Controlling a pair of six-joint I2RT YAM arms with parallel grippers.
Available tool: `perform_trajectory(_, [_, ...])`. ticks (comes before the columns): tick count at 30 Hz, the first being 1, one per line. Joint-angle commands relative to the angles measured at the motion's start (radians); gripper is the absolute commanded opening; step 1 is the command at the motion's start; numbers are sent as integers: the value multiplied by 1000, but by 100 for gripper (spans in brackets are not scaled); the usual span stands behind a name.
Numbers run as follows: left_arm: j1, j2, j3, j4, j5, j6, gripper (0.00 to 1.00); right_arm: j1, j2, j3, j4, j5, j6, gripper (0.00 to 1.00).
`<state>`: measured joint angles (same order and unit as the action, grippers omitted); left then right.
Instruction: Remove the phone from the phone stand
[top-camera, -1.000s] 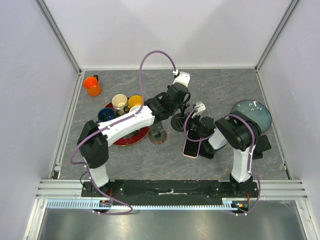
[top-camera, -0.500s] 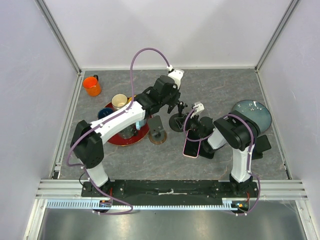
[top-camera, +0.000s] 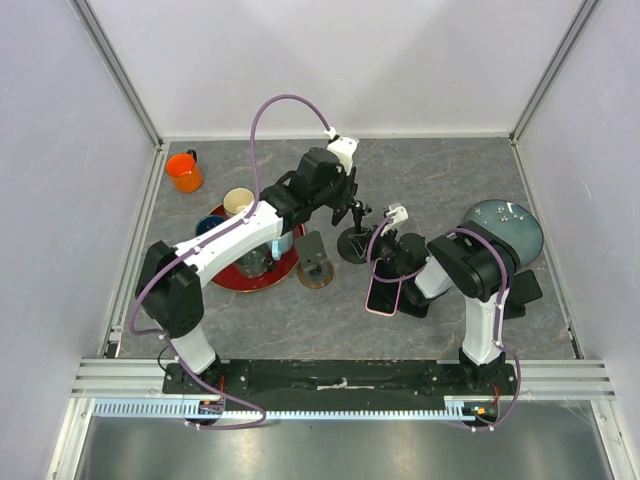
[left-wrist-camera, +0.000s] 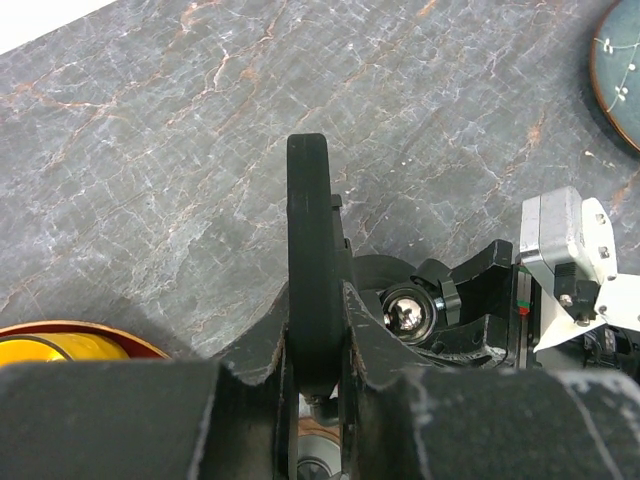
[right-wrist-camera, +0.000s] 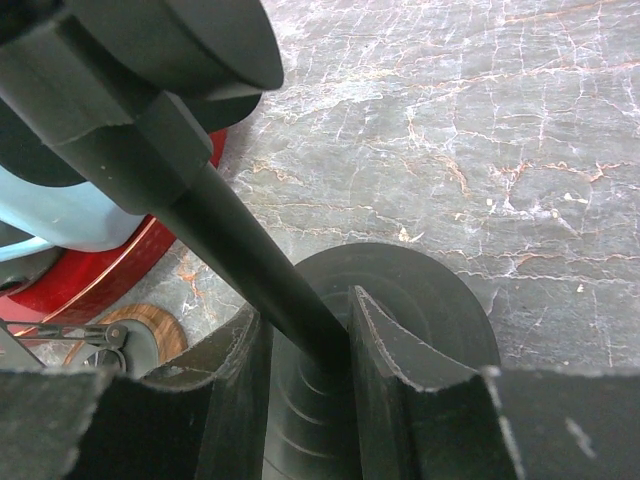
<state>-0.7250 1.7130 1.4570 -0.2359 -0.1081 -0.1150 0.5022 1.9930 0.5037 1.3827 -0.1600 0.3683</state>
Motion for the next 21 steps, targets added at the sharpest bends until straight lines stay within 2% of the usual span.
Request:
perform_trajectory(1, [-59, -76, -21, -13, -91, -79, 2, -30, -31, -2, 124, 28, 49, 15])
perform_trajectory(2, [-68, -75, -24, -13, -106, -97, 2, -30, -42, -2, 118, 14, 28, 22])
perform_trajectory(3, [-82, -72, -26, -13, -135, -116, 2, -30, -57, -2, 101, 5, 12, 37])
perform_trajectory(6, [-106, -76, -35, -8, -182, -163, 2, -30, -124, -8, 47, -19, -35, 64])
perform_trajectory(9, [-138, -69, -37, -5, -237, -155, 2, -30, -192, -4, -6, -42, -60, 76])
perform_trajectory(12, [-165, -66, -32, -6, -269, -160, 2, -28, -258, -4, -39, -49, -75, 83])
perform_trajectory(21, [-202, -43, -24, -16, -318, -155, 2, -30, -367, 13, -165, -101, -152, 84])
